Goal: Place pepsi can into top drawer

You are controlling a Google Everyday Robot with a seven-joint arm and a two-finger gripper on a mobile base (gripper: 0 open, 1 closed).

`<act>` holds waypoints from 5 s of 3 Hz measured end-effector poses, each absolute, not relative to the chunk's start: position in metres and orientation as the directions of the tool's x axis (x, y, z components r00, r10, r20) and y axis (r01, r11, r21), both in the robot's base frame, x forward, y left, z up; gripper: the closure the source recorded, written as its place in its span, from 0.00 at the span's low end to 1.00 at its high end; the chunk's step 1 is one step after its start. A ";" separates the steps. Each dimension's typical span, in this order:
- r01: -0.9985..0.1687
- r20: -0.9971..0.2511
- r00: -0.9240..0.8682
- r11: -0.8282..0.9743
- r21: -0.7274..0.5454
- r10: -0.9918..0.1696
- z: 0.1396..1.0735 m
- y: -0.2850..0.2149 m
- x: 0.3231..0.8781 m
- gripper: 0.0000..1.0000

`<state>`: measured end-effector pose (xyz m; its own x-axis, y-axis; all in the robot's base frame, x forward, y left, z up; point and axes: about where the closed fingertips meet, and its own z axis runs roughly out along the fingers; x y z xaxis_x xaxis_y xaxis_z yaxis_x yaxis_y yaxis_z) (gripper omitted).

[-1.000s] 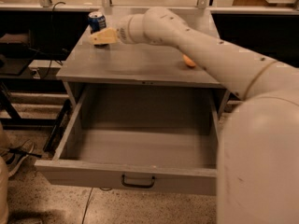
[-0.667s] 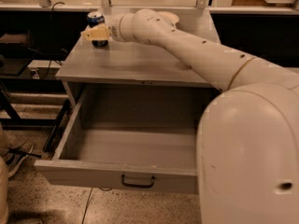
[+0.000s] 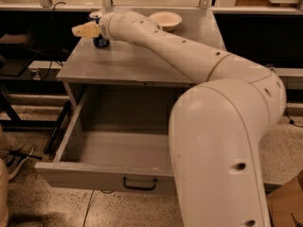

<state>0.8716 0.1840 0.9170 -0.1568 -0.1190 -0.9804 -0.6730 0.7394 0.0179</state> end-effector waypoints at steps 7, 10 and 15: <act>-0.827 -0.983 -0.150 0.558 0.064 -0.109 0.934 0.109 0.705 1.00; -0.878 -0.981 -0.111 0.478 0.024 -0.156 0.930 0.088 0.661 1.00; -0.938 -0.967 -0.192 0.320 0.131 -0.167 0.769 0.099 0.580 1.00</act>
Offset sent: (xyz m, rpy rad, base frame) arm 0.0199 0.0323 -0.0054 0.0760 0.0074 0.0006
